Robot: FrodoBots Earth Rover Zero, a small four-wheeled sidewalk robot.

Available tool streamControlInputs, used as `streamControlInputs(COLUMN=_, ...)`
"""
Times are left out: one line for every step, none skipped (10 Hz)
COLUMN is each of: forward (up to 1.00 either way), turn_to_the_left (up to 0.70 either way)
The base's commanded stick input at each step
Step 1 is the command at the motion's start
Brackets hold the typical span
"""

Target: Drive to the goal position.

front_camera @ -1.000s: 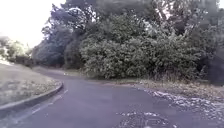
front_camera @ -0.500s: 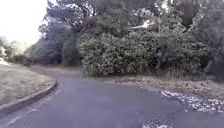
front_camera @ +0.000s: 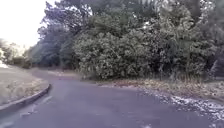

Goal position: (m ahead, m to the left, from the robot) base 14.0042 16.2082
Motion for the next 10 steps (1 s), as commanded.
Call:
streamControlInputs(forward=1.00, turn_to_the_left=0.07)
streamControlInputs(forward=1.00, turn_to_the_left=0.26)
streamControlInputs(forward=1.00, turn_to_the_left=0.40)
streamControlInputs(forward=1.00, turn_to_the_left=0.40)
streamControlInputs(forward=1.00, turn_to_the_left=0.40)
streamControlInputs(forward=1.00, turn_to_the_left=0.40)
streamControlInputs(forward=1.00, turn_to_the_left=0.15)
streamControlInputs(forward=1.00, turn_to_the_left=0.00)
streamControlInputs(forward=1.00, turn_to_the_left=0.00)
streamControlInputs(forward=1.00, turn_to_the_left=0.00)
